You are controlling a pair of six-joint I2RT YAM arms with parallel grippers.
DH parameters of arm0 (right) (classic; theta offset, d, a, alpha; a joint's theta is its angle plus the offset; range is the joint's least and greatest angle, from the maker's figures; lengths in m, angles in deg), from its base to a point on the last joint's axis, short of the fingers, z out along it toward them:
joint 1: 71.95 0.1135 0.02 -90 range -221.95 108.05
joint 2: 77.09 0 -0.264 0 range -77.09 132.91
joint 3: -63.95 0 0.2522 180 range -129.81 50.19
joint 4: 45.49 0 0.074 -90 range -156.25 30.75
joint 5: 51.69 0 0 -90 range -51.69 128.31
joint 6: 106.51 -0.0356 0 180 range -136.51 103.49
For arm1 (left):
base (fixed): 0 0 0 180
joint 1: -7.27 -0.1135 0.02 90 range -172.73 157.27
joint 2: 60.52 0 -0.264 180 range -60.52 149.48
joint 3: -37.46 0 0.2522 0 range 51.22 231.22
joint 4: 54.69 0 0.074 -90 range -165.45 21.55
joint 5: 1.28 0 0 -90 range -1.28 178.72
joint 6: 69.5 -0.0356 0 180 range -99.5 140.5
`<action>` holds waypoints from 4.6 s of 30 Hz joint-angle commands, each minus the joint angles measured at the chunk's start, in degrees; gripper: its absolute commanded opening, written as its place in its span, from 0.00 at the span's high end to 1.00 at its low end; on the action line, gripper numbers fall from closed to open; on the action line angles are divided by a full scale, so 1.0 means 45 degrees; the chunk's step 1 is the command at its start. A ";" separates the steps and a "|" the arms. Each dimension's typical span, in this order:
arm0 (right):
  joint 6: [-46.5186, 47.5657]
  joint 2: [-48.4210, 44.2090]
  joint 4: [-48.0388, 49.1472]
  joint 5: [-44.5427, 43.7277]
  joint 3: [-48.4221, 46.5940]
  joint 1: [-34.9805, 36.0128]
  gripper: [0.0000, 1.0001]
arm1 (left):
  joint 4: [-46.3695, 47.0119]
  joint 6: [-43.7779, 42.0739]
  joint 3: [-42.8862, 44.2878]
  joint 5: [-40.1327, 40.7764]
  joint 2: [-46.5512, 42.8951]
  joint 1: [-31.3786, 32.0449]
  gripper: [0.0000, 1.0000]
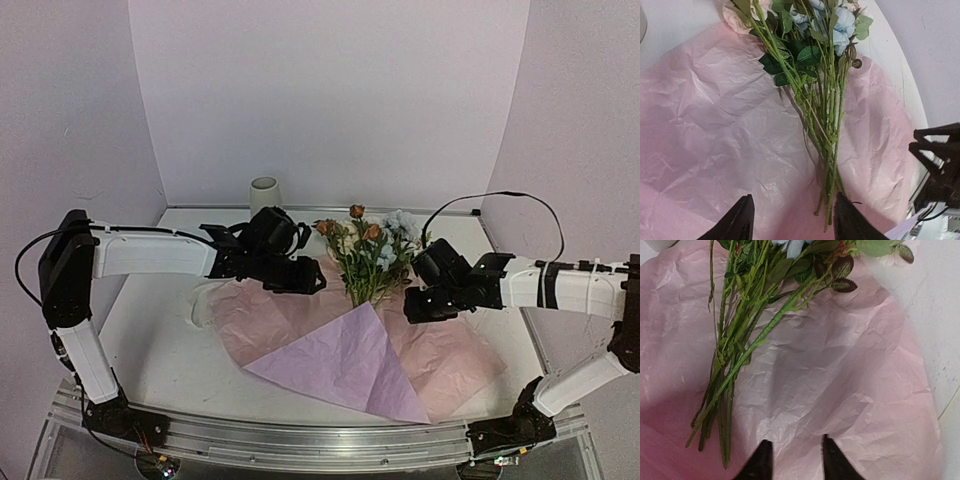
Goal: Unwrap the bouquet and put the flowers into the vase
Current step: Unfold the wrapping paper at the center of the board.
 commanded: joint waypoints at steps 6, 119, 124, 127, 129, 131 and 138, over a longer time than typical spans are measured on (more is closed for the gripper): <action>0.0835 0.0507 0.2659 0.3095 0.0729 -0.2297 1.00 | 0.0023 -0.0183 0.1429 0.1031 0.2300 -0.0549 0.99; 0.1367 0.2102 0.3411 0.7935 0.2638 0.3204 1.00 | -0.0539 0.2823 -0.5367 0.0025 -0.3558 0.2204 0.70; 0.1547 0.1212 0.2678 0.7221 0.2018 0.3191 1.00 | -0.0525 0.3361 -0.5763 0.0632 -0.3232 0.2297 0.71; 0.1396 0.0846 0.2442 0.6159 0.1981 0.3191 1.00 | -0.0523 0.3691 -0.6070 0.1289 -0.3198 0.2329 0.72; 0.1053 0.0754 0.2125 0.5156 0.2022 0.3196 1.00 | -0.0507 0.3884 -0.6283 0.1644 -0.3234 0.2335 0.72; 0.0738 0.0688 0.2071 0.4508 0.2259 0.3200 1.00 | -0.0499 0.3946 -0.6468 0.2033 -0.3256 0.2344 0.72; 0.0069 0.0835 0.2069 0.3386 0.2761 0.3194 1.00 | -0.0365 0.4588 -0.7009 0.3141 -0.3355 0.2399 0.73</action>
